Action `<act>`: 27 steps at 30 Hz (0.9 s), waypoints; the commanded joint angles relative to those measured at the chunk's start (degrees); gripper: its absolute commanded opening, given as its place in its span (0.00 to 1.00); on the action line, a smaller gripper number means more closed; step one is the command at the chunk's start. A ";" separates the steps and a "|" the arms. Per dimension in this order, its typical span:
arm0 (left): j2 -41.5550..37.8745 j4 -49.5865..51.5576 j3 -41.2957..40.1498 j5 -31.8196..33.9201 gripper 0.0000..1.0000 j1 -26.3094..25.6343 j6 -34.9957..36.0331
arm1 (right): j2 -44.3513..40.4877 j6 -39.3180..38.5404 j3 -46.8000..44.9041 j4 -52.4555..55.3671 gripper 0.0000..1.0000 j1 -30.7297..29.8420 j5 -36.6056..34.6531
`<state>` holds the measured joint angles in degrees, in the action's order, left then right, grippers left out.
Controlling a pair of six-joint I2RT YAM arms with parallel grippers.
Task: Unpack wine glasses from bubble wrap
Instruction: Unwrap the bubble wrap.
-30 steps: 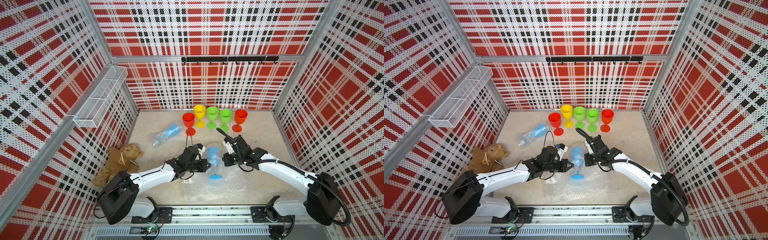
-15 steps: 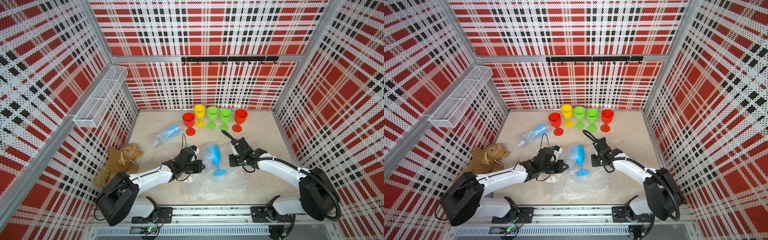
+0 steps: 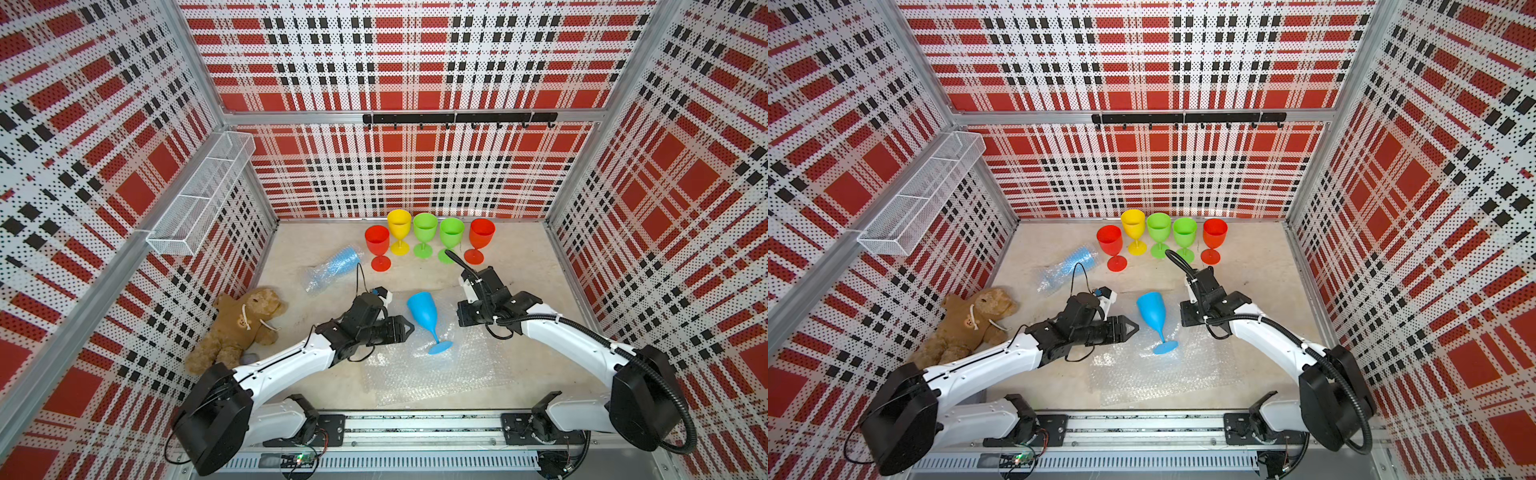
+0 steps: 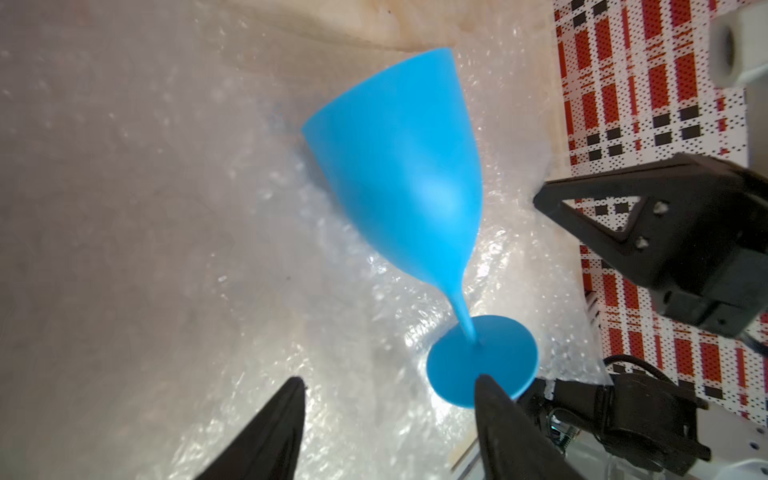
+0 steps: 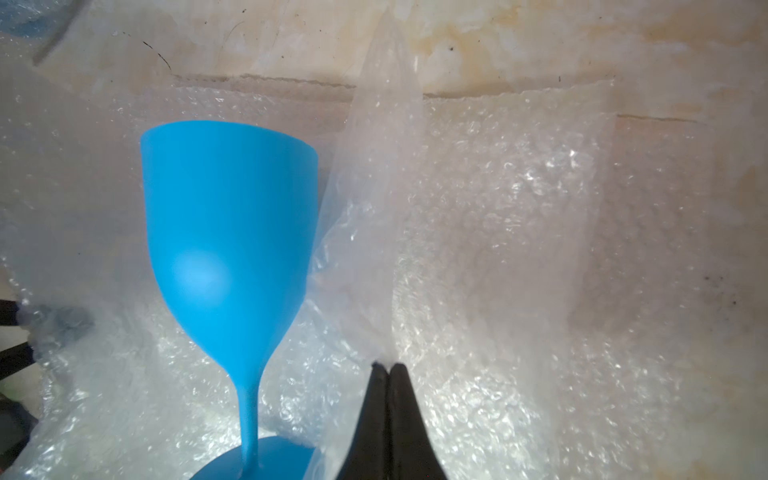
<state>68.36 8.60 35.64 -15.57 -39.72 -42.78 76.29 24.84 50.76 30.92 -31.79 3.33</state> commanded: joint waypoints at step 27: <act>2.24 2.75 14.08 4.19 0.45 -7.52 4.23 | -0.12 5.16 10.71 5.74 0.02 -1.96 4.20</act>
<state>68.10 14.79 48.64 -10.20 -45.82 -37.71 75.29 28.03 63.48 38.54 -33.39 -0.32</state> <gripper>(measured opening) 0.454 0.042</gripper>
